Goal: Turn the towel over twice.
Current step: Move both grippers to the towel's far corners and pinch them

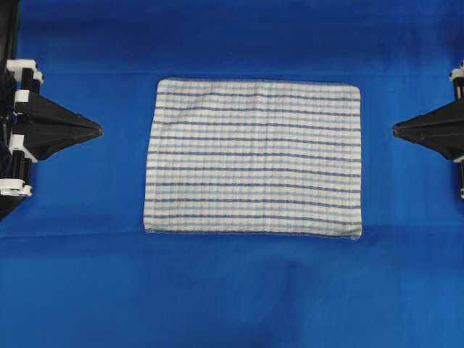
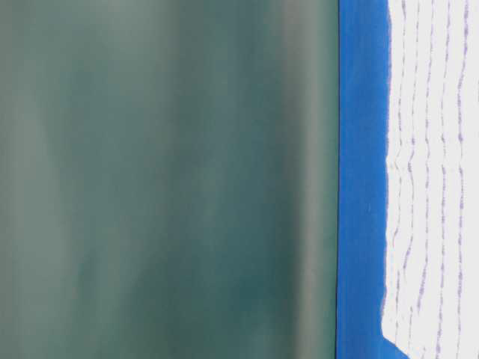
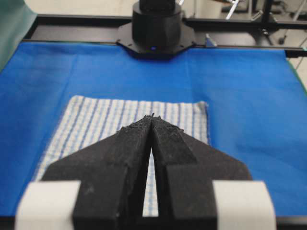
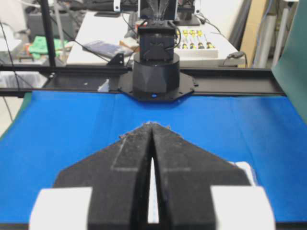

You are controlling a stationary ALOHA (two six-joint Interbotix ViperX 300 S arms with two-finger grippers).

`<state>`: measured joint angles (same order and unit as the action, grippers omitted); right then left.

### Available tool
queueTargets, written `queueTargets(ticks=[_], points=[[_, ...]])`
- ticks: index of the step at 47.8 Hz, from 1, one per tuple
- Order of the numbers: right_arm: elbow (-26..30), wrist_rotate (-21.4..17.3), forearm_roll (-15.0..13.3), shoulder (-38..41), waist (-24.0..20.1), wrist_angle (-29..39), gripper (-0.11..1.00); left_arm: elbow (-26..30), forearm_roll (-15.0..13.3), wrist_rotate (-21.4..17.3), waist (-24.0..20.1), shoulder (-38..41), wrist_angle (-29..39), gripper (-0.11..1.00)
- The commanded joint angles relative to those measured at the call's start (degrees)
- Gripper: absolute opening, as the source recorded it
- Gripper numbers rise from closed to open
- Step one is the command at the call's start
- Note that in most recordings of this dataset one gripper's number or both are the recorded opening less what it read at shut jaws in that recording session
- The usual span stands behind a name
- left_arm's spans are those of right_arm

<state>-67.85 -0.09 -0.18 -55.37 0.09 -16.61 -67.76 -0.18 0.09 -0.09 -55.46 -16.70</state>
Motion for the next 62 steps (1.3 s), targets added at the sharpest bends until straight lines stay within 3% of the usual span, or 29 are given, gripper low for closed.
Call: queueTargets(ticks=[1, 14, 31, 35, 43, 47, 52, 62], points=[[1.7, 0.9, 0.0, 0.4, 1.5, -0.4, 0.0, 1.8, -0.7, -0.8, -0.1, 0.9, -0.6, 0.0], [1.8, -1.1, 0.3, 2.8, 11.2, 4.9, 0.0, 1.4, -0.7, -2.8, -5.3, 3.4, -0.9, 0.0], [1.0, -3.9, 0.3, 12.8, 20.5, 5.2, 0.01, 0.6, -0.8, -2.8, -14.4, 15.5, -7.0, 0.02], [1.1, -3.9, 0.4, 16.4, 22.1, 5.2, 0.03, 0.8, -0.8, -2.8, -16.1, 19.4, -8.3, 0.18], [1.4, -3.3, -0.1, 25.7, 25.5, 4.8, 0.52, 1.0, -0.8, -2.8, -19.9, 27.9, -11.9, 0.69], [1.7, -3.3, -0.2, 30.0, 27.1, 4.5, 0.64, 1.4, -0.8, -2.8, -21.4, 32.5, -13.4, 0.87], [1.8, -3.3, -0.1, 35.4, 29.0, 3.1, 0.59, 2.0, -0.8, -2.9, -22.9, 37.5, -15.6, 0.87], [1.9, -3.1, -0.2, 43.9, 31.1, -1.3, 0.59, 3.6, -0.8, -3.2, -25.7, 49.0, -20.7, 0.86]])
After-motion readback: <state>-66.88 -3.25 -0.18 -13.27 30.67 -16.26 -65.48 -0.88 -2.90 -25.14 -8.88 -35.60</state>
